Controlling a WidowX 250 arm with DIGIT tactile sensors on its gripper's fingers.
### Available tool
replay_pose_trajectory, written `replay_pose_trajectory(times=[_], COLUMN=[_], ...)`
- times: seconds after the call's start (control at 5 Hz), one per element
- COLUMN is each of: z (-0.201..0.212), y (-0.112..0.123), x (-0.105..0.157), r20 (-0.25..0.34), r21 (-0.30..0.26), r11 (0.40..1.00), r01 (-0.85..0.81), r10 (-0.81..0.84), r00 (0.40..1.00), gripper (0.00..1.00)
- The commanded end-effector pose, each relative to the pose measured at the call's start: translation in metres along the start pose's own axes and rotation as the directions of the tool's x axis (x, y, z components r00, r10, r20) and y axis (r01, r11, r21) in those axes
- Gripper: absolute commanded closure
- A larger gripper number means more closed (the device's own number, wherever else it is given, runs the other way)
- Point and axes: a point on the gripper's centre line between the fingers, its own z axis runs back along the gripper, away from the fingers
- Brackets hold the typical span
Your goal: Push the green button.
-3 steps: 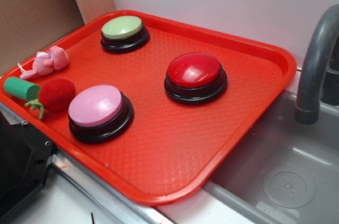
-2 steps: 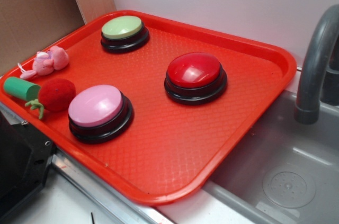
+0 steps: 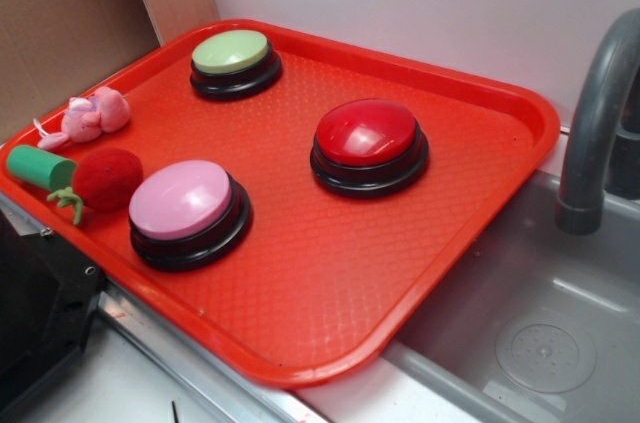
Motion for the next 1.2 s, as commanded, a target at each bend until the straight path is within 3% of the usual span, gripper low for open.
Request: replay_pose_trajectory(times=[0.0,0.2,0.4,0.8,1.0], z=[-0.034,-0.069,-0.097,-0.130,-0.137], y=[0.033,0.039,0.043,0.055,0.059], x=[0.091,0.134,0.152,0.144,0.142], r20=[0.075,0.101,0.127,0.127,0.121], r21=[0.004,0.013,0.025,0.066,0.042], r11=[0.996,0.999,0.999,0.996,0.997], r01=[-0.084,-0.029,0.020,0.052,0.060], r10=[0.084,0.028,-0.023,-0.060,-0.065], r00=[0.994,0.994,0.992,0.990,0.991], gripper=[0.00,0.00,0.00,0.00,0.00])
